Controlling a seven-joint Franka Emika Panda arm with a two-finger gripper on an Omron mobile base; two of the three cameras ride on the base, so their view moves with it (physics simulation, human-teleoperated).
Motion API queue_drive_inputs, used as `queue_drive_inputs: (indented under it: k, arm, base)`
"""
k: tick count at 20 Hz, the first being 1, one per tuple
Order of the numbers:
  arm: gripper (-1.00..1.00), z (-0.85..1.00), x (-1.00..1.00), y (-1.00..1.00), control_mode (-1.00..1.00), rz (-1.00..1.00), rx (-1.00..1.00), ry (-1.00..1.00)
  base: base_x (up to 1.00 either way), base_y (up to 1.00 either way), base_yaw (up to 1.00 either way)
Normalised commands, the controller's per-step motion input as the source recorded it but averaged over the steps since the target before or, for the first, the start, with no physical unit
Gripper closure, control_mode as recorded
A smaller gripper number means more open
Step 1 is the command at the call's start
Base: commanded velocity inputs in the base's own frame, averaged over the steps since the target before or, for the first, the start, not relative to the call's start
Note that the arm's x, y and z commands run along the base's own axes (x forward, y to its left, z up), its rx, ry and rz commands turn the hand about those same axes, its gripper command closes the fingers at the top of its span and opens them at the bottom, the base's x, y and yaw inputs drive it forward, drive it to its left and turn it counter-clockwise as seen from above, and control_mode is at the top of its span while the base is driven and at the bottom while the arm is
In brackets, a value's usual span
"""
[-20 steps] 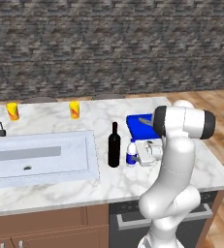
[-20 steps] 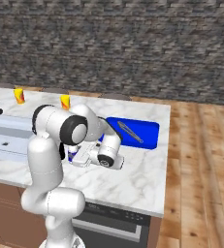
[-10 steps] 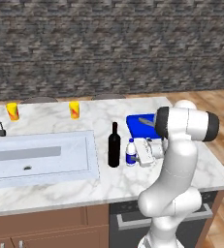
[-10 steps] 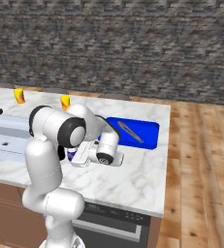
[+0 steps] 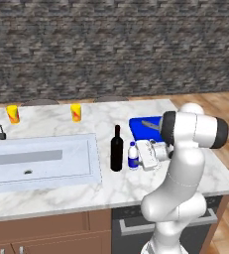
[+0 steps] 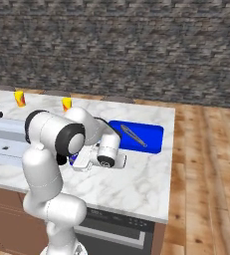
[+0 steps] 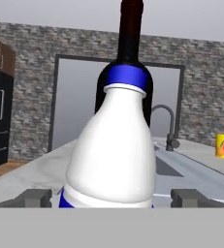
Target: Place the drinks on the dining counter in a tight cluster.
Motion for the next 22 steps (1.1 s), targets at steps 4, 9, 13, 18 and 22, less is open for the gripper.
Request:
queue_drive_inputs:
  k: [4,9,13,18,22]
  arm:
    - [-1.0,0.02,-0.02,-0.2,-1.0,0.0,0.0,0.0]
    - [-1.0,0.0,-0.04,-0.27,-1.0,0.0,0.0,0.0]
    - [-1.0,0.02,-0.05,-0.27,-1.0,0.0,0.0,0.0]
    - [-1.0,0.15,-0.22,-0.25,-1.0,-0.03,0.0,0.0]
    - [-1.0,0.3,-0.37,-0.09,-1.0,-0.13,-0.01,0.0]
  base:
    - [0.0,0.0,0.0]
    - [0.0,0.0,0.0]
    - [0.0,0.0,0.0]
    - [0.0,0.0,0.0]
    - [0.0,0.0,0.0]
